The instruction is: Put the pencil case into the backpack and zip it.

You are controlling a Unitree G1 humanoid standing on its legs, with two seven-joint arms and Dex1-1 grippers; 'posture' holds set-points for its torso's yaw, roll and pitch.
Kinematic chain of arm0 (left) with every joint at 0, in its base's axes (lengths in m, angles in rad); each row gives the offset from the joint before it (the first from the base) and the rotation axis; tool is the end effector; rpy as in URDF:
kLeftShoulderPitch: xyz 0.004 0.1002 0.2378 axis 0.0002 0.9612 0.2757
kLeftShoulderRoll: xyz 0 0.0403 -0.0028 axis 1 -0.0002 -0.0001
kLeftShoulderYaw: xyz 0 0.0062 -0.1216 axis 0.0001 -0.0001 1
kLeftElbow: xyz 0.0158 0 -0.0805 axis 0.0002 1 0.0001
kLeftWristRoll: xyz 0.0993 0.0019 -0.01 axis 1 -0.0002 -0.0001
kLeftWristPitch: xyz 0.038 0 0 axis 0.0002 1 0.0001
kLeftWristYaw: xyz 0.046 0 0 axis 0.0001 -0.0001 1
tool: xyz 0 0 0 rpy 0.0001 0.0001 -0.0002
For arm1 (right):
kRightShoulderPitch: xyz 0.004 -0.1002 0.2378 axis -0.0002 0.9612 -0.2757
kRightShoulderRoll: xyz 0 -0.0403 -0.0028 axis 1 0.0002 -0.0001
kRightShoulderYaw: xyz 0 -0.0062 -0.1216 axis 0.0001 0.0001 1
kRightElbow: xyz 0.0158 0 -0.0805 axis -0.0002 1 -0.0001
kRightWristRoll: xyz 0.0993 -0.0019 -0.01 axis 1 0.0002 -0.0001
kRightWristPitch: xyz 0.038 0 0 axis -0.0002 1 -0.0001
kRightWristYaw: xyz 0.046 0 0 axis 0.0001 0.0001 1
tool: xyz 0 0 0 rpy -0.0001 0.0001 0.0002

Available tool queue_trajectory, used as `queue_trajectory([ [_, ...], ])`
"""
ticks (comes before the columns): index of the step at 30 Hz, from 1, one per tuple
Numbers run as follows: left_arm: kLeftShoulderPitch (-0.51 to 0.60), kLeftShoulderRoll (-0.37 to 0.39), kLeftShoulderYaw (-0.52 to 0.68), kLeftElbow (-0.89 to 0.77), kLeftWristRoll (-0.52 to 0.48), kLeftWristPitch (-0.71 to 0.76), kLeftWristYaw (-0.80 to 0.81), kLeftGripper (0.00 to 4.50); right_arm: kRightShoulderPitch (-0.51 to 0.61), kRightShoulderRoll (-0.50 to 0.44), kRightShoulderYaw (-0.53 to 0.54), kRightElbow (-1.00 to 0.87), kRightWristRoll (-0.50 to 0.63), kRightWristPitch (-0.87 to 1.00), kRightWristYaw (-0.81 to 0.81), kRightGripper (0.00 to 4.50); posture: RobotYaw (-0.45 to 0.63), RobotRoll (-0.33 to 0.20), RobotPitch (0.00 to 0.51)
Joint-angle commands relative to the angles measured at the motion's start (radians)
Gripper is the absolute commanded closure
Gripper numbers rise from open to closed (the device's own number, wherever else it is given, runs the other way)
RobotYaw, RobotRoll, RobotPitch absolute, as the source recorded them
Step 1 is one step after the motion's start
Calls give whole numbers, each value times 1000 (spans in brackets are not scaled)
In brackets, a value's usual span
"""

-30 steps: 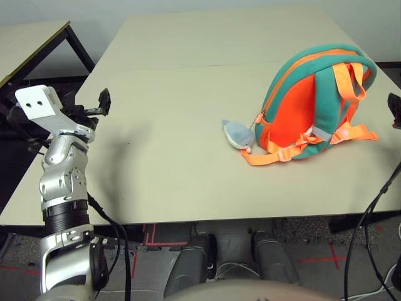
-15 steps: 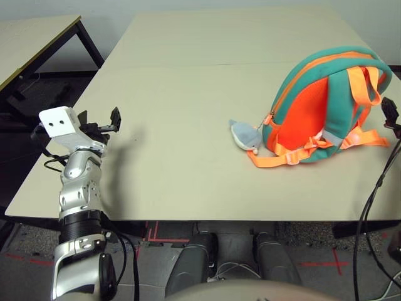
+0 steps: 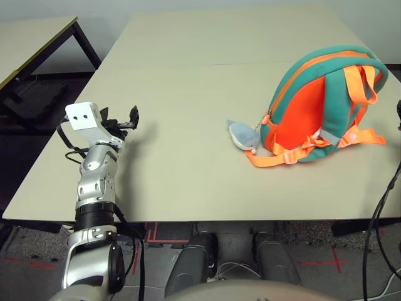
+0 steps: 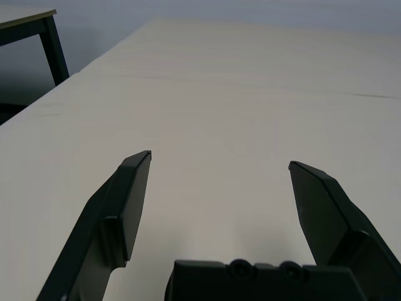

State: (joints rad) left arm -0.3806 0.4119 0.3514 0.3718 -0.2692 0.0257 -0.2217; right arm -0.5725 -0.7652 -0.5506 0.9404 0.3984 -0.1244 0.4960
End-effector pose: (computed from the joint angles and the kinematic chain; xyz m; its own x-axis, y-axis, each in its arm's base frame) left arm 0.2670 0.2938 0.0878 0.9860 0.1290 0.1059 -0.1301 0.9915 0.0036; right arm 0.2462 -0.4092 0.1276 0.9519 -0.2636 0.1563 0.2551 0.9642 0.0723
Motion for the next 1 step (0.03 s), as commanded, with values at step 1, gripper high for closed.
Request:
queue_trajectory([
  [1,28,20,27,14,6,-10,11,0,17,17,-12,-14,12,-8,-7,18,-37,0,123],
])
